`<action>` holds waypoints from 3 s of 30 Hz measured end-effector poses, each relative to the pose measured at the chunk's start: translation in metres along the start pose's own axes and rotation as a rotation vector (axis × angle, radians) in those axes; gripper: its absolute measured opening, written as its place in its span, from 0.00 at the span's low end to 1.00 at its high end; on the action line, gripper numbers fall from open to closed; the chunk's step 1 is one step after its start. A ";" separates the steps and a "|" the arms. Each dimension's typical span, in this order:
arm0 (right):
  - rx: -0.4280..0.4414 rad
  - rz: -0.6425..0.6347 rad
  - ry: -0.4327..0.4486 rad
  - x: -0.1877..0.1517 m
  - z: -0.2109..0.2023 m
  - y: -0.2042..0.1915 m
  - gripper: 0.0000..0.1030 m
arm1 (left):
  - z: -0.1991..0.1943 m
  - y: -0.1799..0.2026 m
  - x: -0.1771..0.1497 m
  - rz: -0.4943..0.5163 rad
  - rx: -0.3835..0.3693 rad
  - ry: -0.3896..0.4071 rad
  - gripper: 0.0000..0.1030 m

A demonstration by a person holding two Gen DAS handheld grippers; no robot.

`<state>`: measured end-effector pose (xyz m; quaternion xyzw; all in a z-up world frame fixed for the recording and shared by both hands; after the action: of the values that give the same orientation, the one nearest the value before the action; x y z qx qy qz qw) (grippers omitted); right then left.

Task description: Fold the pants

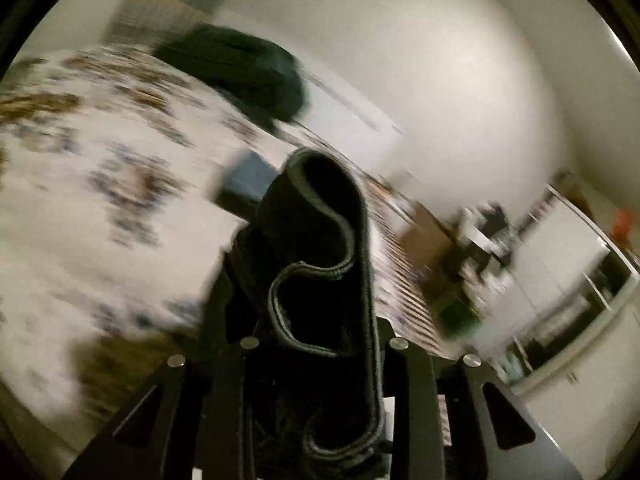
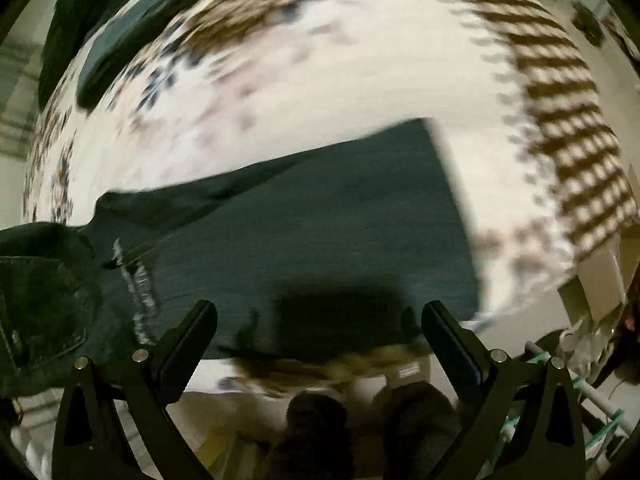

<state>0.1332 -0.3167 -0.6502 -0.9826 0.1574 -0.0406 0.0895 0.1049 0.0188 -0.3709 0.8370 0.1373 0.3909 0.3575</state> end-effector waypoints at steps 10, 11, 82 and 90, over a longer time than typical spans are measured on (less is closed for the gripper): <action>-0.073 0.192 0.083 0.000 -0.060 0.190 1.00 | 0.139 0.133 -0.174 0.152 -0.146 -0.370 0.23; -0.078 0.217 0.085 -0.001 -0.062 0.210 1.00 | 0.153 0.139 -0.192 0.178 -0.124 -0.420 0.23; 0.662 0.476 0.119 -0.020 0.071 0.156 0.79 | 0.177 -0.065 -0.177 -0.115 0.244 -0.727 0.98; 0.718 0.497 0.158 -0.014 0.094 0.116 0.58 | 0.155 -0.058 -0.162 -0.122 0.118 -0.625 0.37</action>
<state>0.0951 -0.4053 -0.7651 -0.8155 0.3709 -0.1448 0.4201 0.1187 -0.0985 -0.5702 0.9260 0.0933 0.0840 0.3562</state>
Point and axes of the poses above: each gripper's, at about its wrist camera, not at the fingertips, and z roughly the way its jaws point, y to its right, x to its top, the point moved 3 cm from there along z, roughly the way its jaws point, and after that the axes turned 6 degrees about -z, right-handed, at the moved point
